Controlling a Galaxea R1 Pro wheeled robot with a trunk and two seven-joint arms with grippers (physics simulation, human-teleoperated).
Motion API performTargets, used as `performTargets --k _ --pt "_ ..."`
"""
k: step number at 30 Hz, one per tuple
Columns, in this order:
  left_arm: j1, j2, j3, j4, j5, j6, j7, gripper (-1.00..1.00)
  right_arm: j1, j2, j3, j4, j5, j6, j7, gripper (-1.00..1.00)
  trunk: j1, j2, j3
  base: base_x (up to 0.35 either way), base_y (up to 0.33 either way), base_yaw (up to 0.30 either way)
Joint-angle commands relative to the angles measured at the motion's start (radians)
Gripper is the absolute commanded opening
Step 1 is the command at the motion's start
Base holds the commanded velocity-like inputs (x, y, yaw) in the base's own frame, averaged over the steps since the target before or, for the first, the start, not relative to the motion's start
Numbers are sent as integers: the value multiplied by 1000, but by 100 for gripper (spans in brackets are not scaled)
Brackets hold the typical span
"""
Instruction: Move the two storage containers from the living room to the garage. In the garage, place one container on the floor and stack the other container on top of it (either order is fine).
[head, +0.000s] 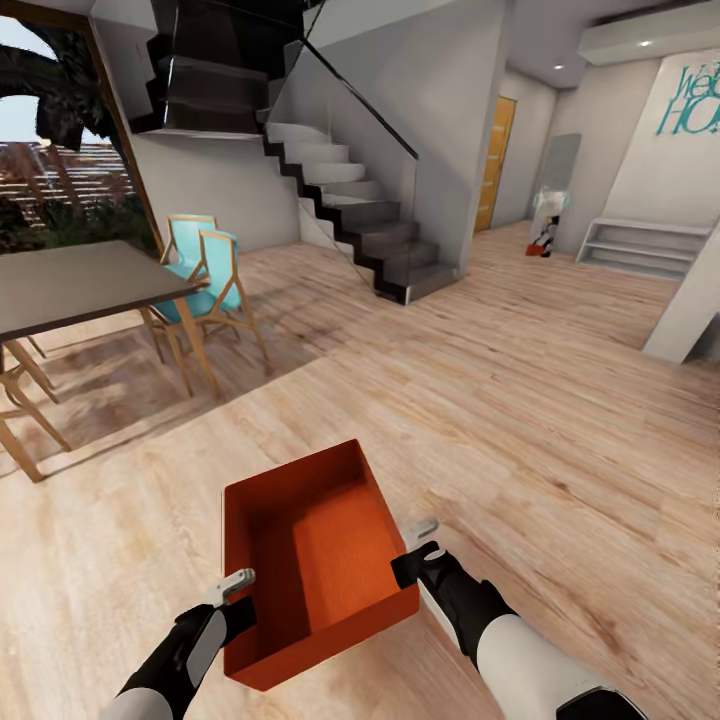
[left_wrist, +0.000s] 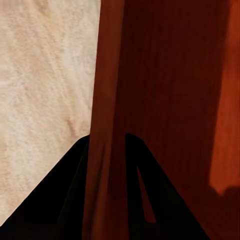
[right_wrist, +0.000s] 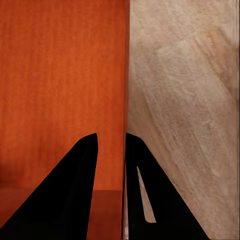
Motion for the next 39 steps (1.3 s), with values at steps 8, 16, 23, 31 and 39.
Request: performTargets --k 8,16,23,31,39 --pt "-1 -6 7 0 57 7 9 -100 0 1 63 -2 -14 -32 26 -100 0 0 -1 339 0 -277" --pt "-1 -6 7 0 57 7 9 -100 0 1 63 -3 -14 -32 26 -100 0 0 -1 339 0 -284" --pt "-1 -6 7 0 57 7 9 -100 0 1 63 -3 -14 -32 26 -100 0 0 -1 339 0 -284" --pt "-1 -6 7 0 57 7 9 -100 0 2 63 -2 -14 -32 26 -100 0 0 1 339 0 -284" --pt "-1 -6 7 0 57 7 9 -100 0 1 63 -3 -14 -32 26 -100 0 0 4 339 0 -281"
